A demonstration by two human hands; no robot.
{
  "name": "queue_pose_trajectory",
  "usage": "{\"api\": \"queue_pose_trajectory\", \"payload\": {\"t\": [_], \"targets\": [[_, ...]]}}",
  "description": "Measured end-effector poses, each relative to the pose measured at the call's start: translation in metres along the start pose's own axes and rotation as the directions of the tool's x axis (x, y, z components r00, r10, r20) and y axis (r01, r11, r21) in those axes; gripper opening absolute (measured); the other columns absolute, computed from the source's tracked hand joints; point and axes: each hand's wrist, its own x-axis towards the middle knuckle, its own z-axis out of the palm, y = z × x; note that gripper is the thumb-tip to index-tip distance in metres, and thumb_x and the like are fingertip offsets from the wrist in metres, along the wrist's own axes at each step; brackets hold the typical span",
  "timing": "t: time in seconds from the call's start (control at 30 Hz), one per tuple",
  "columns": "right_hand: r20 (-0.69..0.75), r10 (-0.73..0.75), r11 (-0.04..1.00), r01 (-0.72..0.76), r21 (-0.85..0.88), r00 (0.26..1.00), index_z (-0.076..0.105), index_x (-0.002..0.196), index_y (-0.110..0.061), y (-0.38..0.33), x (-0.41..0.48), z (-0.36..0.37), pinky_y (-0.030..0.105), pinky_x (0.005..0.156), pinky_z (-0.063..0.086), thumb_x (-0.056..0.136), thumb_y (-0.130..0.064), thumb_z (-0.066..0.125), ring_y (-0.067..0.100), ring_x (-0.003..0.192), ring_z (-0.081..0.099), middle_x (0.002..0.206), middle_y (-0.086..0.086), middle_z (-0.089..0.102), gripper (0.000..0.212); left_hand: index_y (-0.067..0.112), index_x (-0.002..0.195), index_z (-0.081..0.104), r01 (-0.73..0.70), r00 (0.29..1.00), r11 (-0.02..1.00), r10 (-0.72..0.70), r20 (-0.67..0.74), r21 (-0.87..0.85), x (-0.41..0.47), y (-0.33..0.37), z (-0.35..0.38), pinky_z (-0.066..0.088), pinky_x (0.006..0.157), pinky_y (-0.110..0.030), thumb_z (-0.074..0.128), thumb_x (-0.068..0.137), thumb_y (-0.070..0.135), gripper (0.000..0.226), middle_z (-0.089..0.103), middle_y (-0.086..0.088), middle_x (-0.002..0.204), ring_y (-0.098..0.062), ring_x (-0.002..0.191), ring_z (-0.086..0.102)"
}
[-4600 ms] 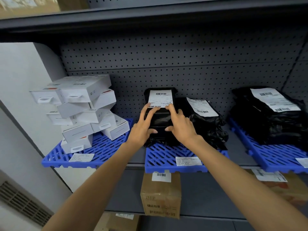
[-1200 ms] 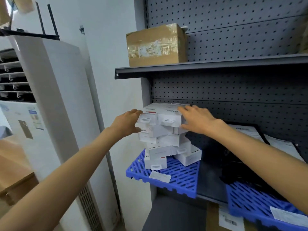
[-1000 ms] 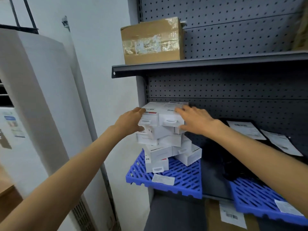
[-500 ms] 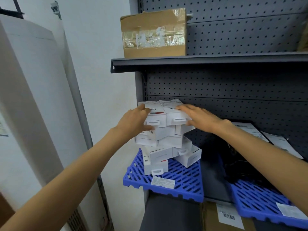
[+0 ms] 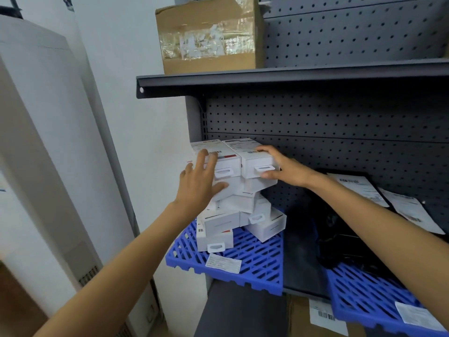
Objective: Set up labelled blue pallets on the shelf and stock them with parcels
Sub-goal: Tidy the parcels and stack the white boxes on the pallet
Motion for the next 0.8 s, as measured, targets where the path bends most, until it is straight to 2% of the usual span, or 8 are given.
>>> {"api": "queue_pose_trajectory", "payload": {"t": [0.07, 0.13, 0.33, 0.4, 0.53, 0.6, 0.7, 0.8], "targets": [[-0.015, -0.010, 1.000, 0.010, -0.001, 1.000, 0.032, 0.138, -0.047, 0.001, 0.000, 0.000, 0.031, 0.099, 0.042, 0.090, -0.025, 0.069, 0.019, 0.118, 0.053, 0.134, -0.006, 0.052, 0.065, 0.015, 0.145, 0.032, 0.012, 1.000, 0.983, -0.011, 0.010, -0.184, -0.002, 0.003, 0.001, 0.050, 0.075, -0.037, 0.066, 0.090, 0.041, 0.070, 0.025, -0.008, 0.149, -0.036, 0.091, 0.061], [-0.040, -0.013, 1.000, 0.013, -0.005, 0.999, 0.033, 0.138, -0.047, 0.002, 0.000, 0.000, 0.029, 0.098, 0.040, 0.090, -0.025, 0.069, 0.018, 0.117, 0.052, 0.135, -0.005, 0.052, 0.064, 0.016, 0.146, 0.031, 0.013, 0.999, 0.964, -0.004, 0.033, -0.265, -0.003, 0.003, -0.003, 0.051, 0.081, -0.039, 0.068, 0.090, 0.034, 0.070, 0.023, -0.007, 0.149, -0.034, 0.095, 0.061], [-0.076, -0.046, 0.998, 0.042, -0.046, 0.996, 0.032, 0.142, -0.045, -0.011, -0.006, 0.009, 0.040, 0.112, 0.035, 0.089, -0.026, 0.070, 0.023, 0.130, 0.044, 0.148, 0.000, 0.042, 0.068, 0.028, 0.148, 0.028, -0.070, 0.986, 0.953, 0.111, 0.124, -0.293, -0.002, -0.038, -0.016, 0.050, 0.094, -0.044, 0.068, 0.091, 0.021, 0.071, 0.024, 0.001, 0.147, -0.031, 0.099, 0.060], [-0.084, -0.068, 0.995, 0.062, -0.074, 0.994, 0.031, 0.144, -0.044, -0.020, -0.008, 0.015, 0.040, 0.111, 0.035, 0.089, -0.026, 0.070, 0.025, 0.132, 0.042, 0.147, 0.004, 0.042, 0.070, 0.032, 0.147, 0.029, -0.062, 0.980, 0.936, 0.123, 0.154, -0.347, 0.002, -0.058, -0.015, 0.050, 0.096, -0.045, 0.069, 0.089, 0.015, 0.072, 0.025, 0.004, 0.146, -0.024, 0.109, 0.054], [-0.144, -0.074, 0.995, 0.064, -0.076, 0.987, 0.031, 0.141, -0.049, -0.034, -0.012, 0.032, 0.038, 0.101, 0.040, 0.087, -0.028, 0.071, 0.027, 0.118, 0.047, 0.130, 0.005, 0.040, 0.071, 0.030, 0.144, 0.035, -0.058, 0.979, 0.874, 0.144, 0.144, -0.482, 0.006, -0.085, -0.012, 0.038, 0.111, -0.041, 0.069, 0.085, 0.000, 0.075, 0.033, 0.003, 0.147, -0.006, 0.127, 0.034], [-0.203, -0.060, 0.997, 0.048, -0.061, 0.977, 0.032, 0.137, -0.049, -0.033, -0.013, 0.036, 0.045, 0.102, 0.042, 0.084, -0.029, 0.073, 0.029, 0.117, 0.048, 0.129, 0.004, 0.040, 0.070, 0.027, 0.145, 0.033, -0.021, 0.983, 0.832, 0.118, 0.141, -0.554, 0.002, -0.085, -0.008, 0.039, 0.111, -0.041, 0.070, 0.084, -0.001, 0.076, 0.032, 0.001, 0.148, -0.011, 0.132, 0.032], [-0.270, -0.023, 1.000, 0.018, -0.018, 0.962, 0.033, 0.135, -0.042, -0.029, -0.016, 0.040, 0.044, 0.097, 0.043, 0.080, -0.033, 0.076, 0.026, 0.114, 0.049, 0.132, 0.005, 0.044, 0.071, 0.025, 0.144, 0.029, 0.063, 0.992, 0.760, 0.020, 0.121, -0.647, -0.006, -0.078, 0.005, 0.041, 0.110, -0.045, 0.076, 0.081, 0.007, 0.081, 0.029, 0.000, 0.146, -0.020, 0.135, 0.032], [-0.296, -0.031, 1.000, 0.030, -0.009, 0.955, 0.031, 0.135, -0.038, -0.030, -0.019, 0.047, 0.047, 0.099, 0.042, 0.081, -0.034, 0.075, 0.025, 0.116, 0.050, 0.133, 0.003, 0.050, 0.070, 0.032, 0.141, 0.029, 0.084, 0.996, 0.775, -0.040, 0.084, -0.627, -0.008, -0.076, 0.012, 0.045, 0.103, -0.049, 0.076, 0.082, 0.011, 0.079, 0.042, -0.004, 0.139, -0.025, 0.124, 0.044]]}}
